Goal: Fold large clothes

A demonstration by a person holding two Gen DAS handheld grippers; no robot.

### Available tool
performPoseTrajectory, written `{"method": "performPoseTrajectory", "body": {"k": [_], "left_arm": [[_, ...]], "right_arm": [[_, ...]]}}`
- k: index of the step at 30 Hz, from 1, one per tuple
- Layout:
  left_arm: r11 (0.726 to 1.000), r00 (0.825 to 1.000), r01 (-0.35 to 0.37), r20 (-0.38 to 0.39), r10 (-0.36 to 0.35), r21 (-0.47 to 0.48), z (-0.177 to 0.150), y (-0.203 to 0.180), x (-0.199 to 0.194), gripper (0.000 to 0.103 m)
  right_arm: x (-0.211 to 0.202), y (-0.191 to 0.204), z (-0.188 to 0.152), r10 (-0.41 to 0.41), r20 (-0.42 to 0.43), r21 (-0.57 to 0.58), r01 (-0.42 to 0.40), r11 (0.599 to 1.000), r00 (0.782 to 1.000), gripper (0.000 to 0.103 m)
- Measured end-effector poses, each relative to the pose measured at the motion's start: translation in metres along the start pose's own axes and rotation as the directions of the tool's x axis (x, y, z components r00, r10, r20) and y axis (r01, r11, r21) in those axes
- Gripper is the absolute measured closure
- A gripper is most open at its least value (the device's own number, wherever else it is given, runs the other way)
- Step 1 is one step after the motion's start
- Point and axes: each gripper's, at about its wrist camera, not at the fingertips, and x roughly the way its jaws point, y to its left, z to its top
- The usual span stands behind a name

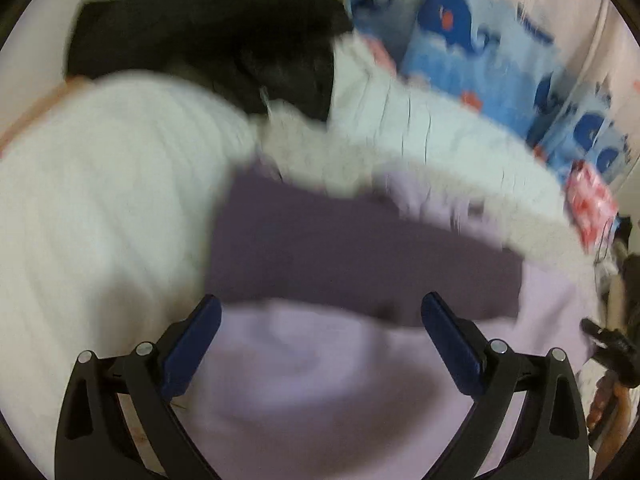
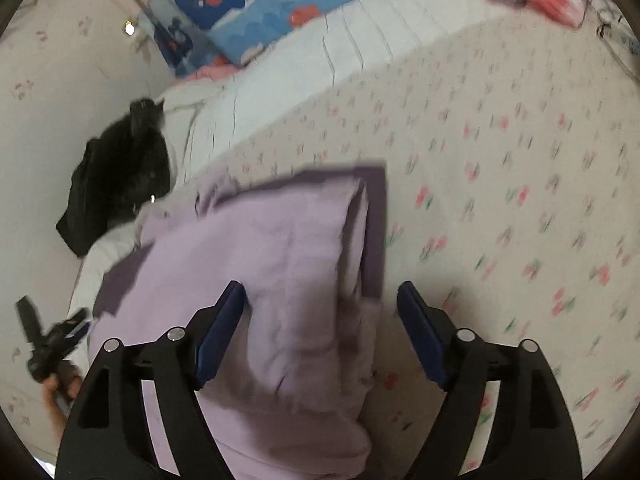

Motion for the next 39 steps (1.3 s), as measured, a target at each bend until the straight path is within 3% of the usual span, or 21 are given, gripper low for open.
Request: {"method": "performPoseTrajectory", "body": {"k": [1, 3, 6, 7, 11, 15, 17, 20, 21, 23, 25, 28, 29, 32, 37, 39], "left_arm": [[0.999, 0.999, -0.034, 0.023, 0.034, 0.0, 0.007, 0.01, -0.012, 0.007], [0.999, 0.999, -0.032, -0.012, 0.032, -0.02, 0.011, 0.03, -0.013, 0.007], [0.995, 0.984, 0.007, -0.177, -0.025, -0.101, 0.003, 0.064, 0.022, 0.007], [0.991, 0.967, 0.041, -0.244, -0.072, -0.128, -0.006, 0.075, 0.04, 0.007], [0.994, 0.963, 0.098, -0.247, -0.109, -0.056, -0.019, 0.065, 0.04, 0.007], [0.986, 0.951, 0.149, -0.263, -0.164, -0.077, -0.017, 0.061, 0.039, 0.007], [0.976, 0.938, 0.199, -0.272, -0.216, -0.092, -0.018, 0.059, 0.04, 0.007], [0.947, 0.881, 0.298, -0.347, -0.322, -0.122, -0.026, 0.051, 0.053, 0.007], [0.947, 0.872, 0.3, -0.369, -0.322, -0.118, -0.03, 0.047, 0.058, 0.007], [0.955, 0.877, 0.28, -0.379, -0.296, -0.099, -0.032, 0.039, 0.067, 0.007], [0.959, 0.889, 0.267, -0.361, -0.281, -0.091, -0.032, 0.031, 0.064, 0.011], [0.967, 0.914, 0.25, -0.319, -0.252, -0.048, -0.028, 0.017, 0.045, 0.042], [0.968, 0.92, 0.246, -0.302, -0.249, -0.048, -0.026, 0.015, 0.036, 0.052], [0.962, 0.927, 0.267, -0.255, -0.274, -0.064, -0.018, 0.005, 0.006, 0.063], [0.93, 0.914, 0.356, -0.176, -0.366, -0.091, 0.0, -0.026, -0.046, 0.069], [0.914, 0.905, 0.394, -0.135, -0.404, -0.094, 0.006, -0.047, -0.064, 0.069]], "right_arm": [[-0.002, -0.002, 0.005, 0.006, 0.007, 0.002, -0.006, 1.0, 1.0, 0.013], [0.003, -0.012, 0.011, 0.048, -0.042, 0.023, -0.047, 0.999, 0.998, 0.01], [0.025, -0.027, 0.017, 0.09, -0.163, 0.08, -0.077, 0.994, 0.982, 0.01], [0.032, -0.03, 0.018, 0.117, -0.2, 0.098, -0.099, 0.99, 0.973, 0.009], [0.048, -0.034, 0.021, 0.181, -0.255, 0.115, -0.157, 0.981, 0.95, 0.007], [0.053, -0.036, 0.023, 0.204, -0.276, 0.098, -0.183, 0.978, 0.939, 0.007], [0.054, -0.036, 0.024, 0.226, -0.277, 0.102, -0.205, 0.973, 0.934, 0.007], [0.065, -0.03, 0.019, 0.326, -0.315, 0.124, -0.302, 0.945, 0.892, 0.007], [0.068, -0.027, 0.015, 0.341, -0.319, 0.11, -0.323, 0.94, 0.884, 0.006], [0.073, -0.016, 0.009, 0.359, -0.296, 0.073, -0.354, 0.932, 0.885, 0.008], [0.073, -0.014, 0.008, 0.379, -0.266, 0.091, -0.368, 0.925, 0.886, 0.04], [0.06, -0.018, 0.011, 0.433, -0.184, 0.13, -0.415, 0.9, 0.882, 0.061], [0.054, -0.017, 0.011, 0.444, -0.164, 0.123, -0.428, 0.895, 0.881, 0.063], [0.025, -0.003, 0.021, 0.494, -0.095, 0.091, -0.486, 0.869, 0.865, 0.069], [-0.039, 0.023, 0.046, 0.573, -0.011, 0.022, -0.572, 0.82, 0.82, 0.07], [-0.069, 0.031, 0.065, 0.577, 0.008, -0.016, -0.577, 0.817, 0.817, 0.07]]}}
